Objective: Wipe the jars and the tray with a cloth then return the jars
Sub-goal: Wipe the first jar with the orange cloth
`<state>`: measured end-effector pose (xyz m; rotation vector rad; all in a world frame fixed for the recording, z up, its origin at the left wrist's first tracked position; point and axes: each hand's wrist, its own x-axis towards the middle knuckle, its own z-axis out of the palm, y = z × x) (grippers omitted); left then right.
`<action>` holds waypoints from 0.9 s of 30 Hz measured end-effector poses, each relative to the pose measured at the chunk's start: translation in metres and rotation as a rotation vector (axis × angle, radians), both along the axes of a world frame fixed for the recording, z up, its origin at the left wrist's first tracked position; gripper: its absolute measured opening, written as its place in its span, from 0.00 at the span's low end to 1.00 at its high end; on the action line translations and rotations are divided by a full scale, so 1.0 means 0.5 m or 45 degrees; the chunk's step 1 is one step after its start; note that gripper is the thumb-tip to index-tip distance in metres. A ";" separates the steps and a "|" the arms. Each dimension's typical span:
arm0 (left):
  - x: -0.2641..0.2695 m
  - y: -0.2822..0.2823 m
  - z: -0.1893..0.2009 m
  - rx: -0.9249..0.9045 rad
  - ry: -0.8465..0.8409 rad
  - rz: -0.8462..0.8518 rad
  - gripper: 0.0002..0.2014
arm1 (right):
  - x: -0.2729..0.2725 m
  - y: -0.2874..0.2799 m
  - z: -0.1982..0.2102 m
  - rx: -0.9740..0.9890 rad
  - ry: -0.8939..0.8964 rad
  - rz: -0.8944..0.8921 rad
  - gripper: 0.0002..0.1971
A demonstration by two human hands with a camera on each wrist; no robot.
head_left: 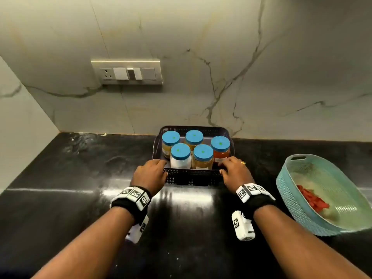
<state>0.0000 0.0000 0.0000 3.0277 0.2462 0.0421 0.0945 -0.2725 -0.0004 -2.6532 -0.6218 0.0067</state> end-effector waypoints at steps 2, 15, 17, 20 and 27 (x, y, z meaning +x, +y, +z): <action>0.025 -0.007 -0.013 -0.015 0.003 0.052 0.18 | 0.035 -0.004 -0.012 0.019 0.041 -0.001 0.13; 0.083 0.021 -0.087 0.008 -0.023 0.023 0.08 | 0.093 0.028 -0.090 -0.034 0.082 0.070 0.06; 0.073 0.030 -0.091 -0.046 -0.062 0.009 0.06 | 0.078 0.024 -0.091 -0.019 0.081 0.050 0.05; 0.047 0.048 -0.106 -0.088 -0.128 -0.076 0.11 | 0.043 0.020 -0.094 -0.001 0.080 0.053 0.05; -0.027 0.053 -0.114 -0.083 -0.217 -0.150 0.20 | -0.045 0.012 -0.105 0.021 0.074 0.021 0.04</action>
